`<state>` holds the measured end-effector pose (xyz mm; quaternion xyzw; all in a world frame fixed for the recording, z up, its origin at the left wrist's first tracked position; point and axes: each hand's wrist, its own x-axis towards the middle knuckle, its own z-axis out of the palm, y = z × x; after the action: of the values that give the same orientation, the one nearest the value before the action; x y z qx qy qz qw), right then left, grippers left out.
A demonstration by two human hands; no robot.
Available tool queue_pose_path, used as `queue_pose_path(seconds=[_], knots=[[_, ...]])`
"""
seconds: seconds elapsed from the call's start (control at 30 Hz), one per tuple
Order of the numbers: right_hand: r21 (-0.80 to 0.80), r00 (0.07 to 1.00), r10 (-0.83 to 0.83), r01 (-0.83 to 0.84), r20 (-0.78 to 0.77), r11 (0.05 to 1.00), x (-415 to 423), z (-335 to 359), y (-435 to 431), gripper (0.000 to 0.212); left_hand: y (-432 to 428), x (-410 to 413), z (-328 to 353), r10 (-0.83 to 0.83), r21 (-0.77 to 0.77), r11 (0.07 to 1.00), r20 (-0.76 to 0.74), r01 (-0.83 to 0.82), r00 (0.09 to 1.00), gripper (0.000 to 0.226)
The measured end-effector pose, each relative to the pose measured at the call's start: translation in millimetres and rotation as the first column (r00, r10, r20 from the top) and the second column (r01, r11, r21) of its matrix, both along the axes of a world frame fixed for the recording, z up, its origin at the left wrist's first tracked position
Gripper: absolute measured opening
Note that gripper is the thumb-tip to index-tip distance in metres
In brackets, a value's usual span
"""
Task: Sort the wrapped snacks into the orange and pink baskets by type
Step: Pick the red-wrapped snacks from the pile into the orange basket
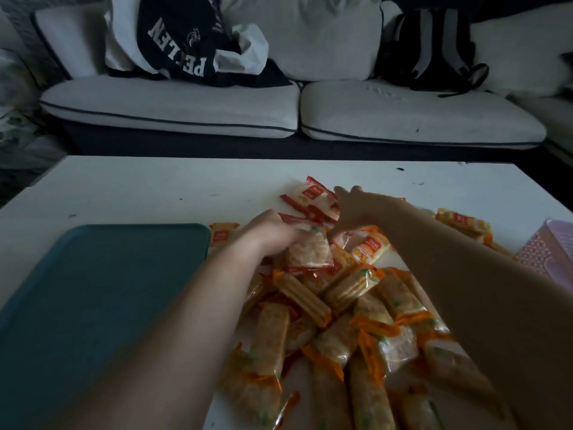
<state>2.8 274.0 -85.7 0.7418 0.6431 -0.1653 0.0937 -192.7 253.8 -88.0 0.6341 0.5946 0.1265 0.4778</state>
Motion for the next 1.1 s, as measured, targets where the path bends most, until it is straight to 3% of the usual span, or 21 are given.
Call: queue_pose_path(seconds=[0.1,0.2,0.37,0.43,0.5,0.6,0.7,0.77,0.83,0.87,0.93,1.1], knots=[[-0.022,0.997,0.008,-0.007,0.072,1.000,0,-1,-2,0.109,-1,-3,0,-0.008,-0.005,1.000,-0.003,0.008,1.000,0.093],[-0.004,0.996,0.010,-0.010,-0.088,1.000,1,-3,-3,0.100,5,-11,-6,0.032,-0.054,0.998,0.054,-0.029,0.998,0.120],[0.025,0.972,-0.029,0.036,-0.233,0.999,12,5,-2,0.084,8,-22,6,0.170,-0.106,0.984,0.283,-0.146,0.944,0.066],[0.090,0.938,-0.069,0.106,-0.340,0.990,20,7,4,0.073,14,-17,6,0.240,-0.148,0.970,0.443,-0.193,0.864,0.069],[0.193,0.862,-0.155,0.277,-0.483,0.941,22,9,12,0.074,16,-6,5,0.229,-0.173,0.971,0.490,-0.164,0.841,0.069],[0.292,0.821,-0.246,0.438,-0.515,0.850,14,13,27,0.079,19,16,-10,0.135,-0.154,0.985,0.397,-0.079,0.908,0.067],[0.305,0.926,-0.180,0.286,-0.332,0.908,2,12,34,0.081,21,34,-15,-0.015,-0.073,0.997,0.240,0.033,0.971,0.088],[0.118,0.961,-0.078,0.113,-0.265,0.987,-9,8,35,0.088,20,41,-7,-0.085,-0.030,0.996,0.118,0.089,0.989,0.079],[-0.019,0.917,-0.120,0.122,-0.381,0.992,-17,1,38,0.092,24,49,-6,-0.115,-0.006,0.993,-0.007,0.115,0.993,0.070],[-0.008,0.879,-0.143,0.156,-0.454,0.988,-21,-3,40,0.082,24,51,-6,-0.132,-0.014,0.991,-0.029,0.132,0.991,0.071],[0.065,0.881,-0.114,0.161,-0.460,0.985,-22,-8,45,0.057,24,54,-8,-0.136,-0.046,0.990,-0.019,0.135,0.990,0.072],[0.131,0.918,-0.054,0.114,-0.392,0.985,-20,-7,52,0.061,23,48,-10,-0.120,-0.043,0.992,0.026,0.121,0.992,0.060]])
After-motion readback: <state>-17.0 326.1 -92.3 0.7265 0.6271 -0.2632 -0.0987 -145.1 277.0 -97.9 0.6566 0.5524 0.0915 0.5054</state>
